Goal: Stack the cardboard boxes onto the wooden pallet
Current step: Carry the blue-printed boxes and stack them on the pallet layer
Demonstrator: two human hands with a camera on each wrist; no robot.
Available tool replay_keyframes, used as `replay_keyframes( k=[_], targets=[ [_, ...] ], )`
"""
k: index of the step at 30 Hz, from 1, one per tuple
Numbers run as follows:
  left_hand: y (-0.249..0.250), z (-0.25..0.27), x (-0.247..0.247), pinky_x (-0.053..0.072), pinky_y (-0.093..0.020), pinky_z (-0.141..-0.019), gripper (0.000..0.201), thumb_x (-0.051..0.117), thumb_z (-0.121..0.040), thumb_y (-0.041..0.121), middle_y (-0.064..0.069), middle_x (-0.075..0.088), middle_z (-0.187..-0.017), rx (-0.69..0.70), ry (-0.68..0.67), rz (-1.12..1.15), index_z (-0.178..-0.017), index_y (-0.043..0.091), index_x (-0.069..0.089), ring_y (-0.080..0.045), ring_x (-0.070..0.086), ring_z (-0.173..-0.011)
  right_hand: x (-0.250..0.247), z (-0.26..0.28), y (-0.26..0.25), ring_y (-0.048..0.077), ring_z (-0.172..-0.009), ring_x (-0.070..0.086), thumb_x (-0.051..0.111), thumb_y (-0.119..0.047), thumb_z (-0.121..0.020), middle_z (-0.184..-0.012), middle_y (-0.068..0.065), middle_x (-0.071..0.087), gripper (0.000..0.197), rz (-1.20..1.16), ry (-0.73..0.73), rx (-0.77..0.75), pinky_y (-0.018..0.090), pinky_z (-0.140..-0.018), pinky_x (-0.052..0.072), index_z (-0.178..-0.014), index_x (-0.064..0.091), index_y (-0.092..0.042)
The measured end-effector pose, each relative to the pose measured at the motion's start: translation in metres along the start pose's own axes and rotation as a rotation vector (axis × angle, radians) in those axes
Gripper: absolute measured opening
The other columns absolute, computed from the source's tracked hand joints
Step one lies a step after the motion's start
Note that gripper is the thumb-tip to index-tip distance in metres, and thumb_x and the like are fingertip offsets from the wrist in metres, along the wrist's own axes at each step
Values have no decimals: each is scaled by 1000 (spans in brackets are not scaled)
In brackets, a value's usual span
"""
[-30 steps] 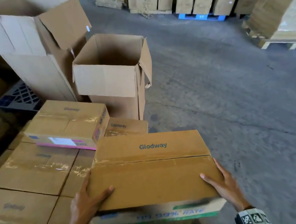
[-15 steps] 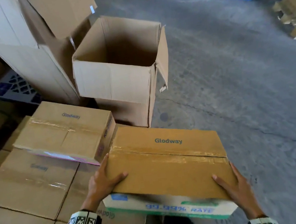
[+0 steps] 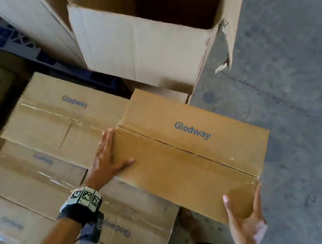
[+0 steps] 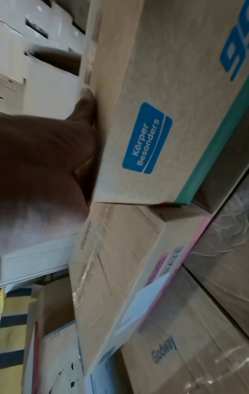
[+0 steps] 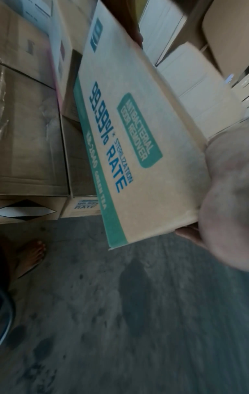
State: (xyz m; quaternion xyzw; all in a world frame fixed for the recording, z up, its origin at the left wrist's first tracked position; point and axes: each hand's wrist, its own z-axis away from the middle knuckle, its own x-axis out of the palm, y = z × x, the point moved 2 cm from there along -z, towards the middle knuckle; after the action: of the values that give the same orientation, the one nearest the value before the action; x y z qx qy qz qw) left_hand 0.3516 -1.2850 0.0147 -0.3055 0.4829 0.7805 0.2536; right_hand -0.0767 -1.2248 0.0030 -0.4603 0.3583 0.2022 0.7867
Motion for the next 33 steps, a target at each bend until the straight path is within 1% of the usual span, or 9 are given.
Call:
replay_keyframes(
  k=[3, 5, 8, 16, 21, 24, 26, 30, 33],
  targets=[
    [-31, -19, 26, 4, -42, -124, 126, 55, -66, 88, 2, -1, -167, 9, -11, -138, -160, 25, -1, -12, -10, -153, 34, -4, 11, 41, -76, 69, 59, -76, -75, -133, 24, 61, 104, -1, -57, -6, 53, -71, 62, -160, 15, -36],
    [-42, -24, 47, 1, -42, -124, 129, 46, -66, 93, 3, -9, -167, 10, -13, -224, -160, 21, -4, -13, -14, -153, 54, -9, 22, 52, -95, 66, 70, -61, -81, -146, 27, 48, 106, 18, -114, 17, 60, -83, 57, -161, 5, -33],
    [-48, -29, 66, -2, -45, -123, 128, 51, -70, 87, 3, -18, -165, -5, 8, -305, -159, 17, -9, -16, -18, -152, 70, -16, 35, 56, -115, 57, 75, -42, -80, -158, 22, 31, 115, 23, -182, 30, 65, -95, 50, -157, -11, -41],
    [-48, -26, 58, 3, -46, -123, 128, 59, -68, 77, 3, -22, -164, -53, -86, -265, -157, 20, -13, -17, -21, -151, 55, -11, 40, 43, -85, 72, 82, -46, -73, -135, 31, 57, 126, -3, -289, -40, 58, -75, 61, -161, -5, -25],
    [-42, -22, 59, 4, -47, -124, 129, 73, -72, 61, 1, -23, -163, -65, -89, -249, -156, 17, -14, -20, -22, -151, 49, -22, 41, 30, -65, 72, 78, -42, -68, -122, 30, 65, 125, 24, -316, -69, 47, -62, 64, -161, -4, -29],
    [-44, -21, 57, 5, -48, -124, 128, 80, -73, 51, 0, -19, -163, -64, -87, -215, -156, 13, -10, -23, -17, -151, 46, -21, 32, 42, -97, 71, 74, -48, -72, -149, 21, 46, 121, 52, -295, -125, 50, -83, 59, -160, -9, -32],
    [-46, -22, 54, 4, -46, -123, 128, 81, -73, 48, -1, -19, -163, -68, -104, -215, -156, 12, -10, -23, -18, -151, 46, -18, 29, 42, -113, 65, 71, -49, -75, -155, 18, 39, 119, 29, -315, -128, 46, -93, 54, -160, -8, -26],
    [-44, -24, 51, 5, -41, -122, 127, 83, -74, 43, -4, -18, -163, -108, -119, -250, -156, 6, -7, -22, -17, -150, 54, -10, 35, 38, -127, 57, 67, -56, -79, -163, 13, 24, 120, 3, -394, -102, 40, -101, 48, -155, -24, -35],
    [-42, -21, 51, 8, -42, -125, 120, 80, -78, 41, -8, -16, -163, -177, -128, -301, -156, 6, -4, -27, -11, -152, 62, -4, 42, 31, -140, 44, 60, -76, -74, -167, 6, 4, 125, -50, -448, -116, 34, -109, 40, -149, -34, -40]
  ],
)
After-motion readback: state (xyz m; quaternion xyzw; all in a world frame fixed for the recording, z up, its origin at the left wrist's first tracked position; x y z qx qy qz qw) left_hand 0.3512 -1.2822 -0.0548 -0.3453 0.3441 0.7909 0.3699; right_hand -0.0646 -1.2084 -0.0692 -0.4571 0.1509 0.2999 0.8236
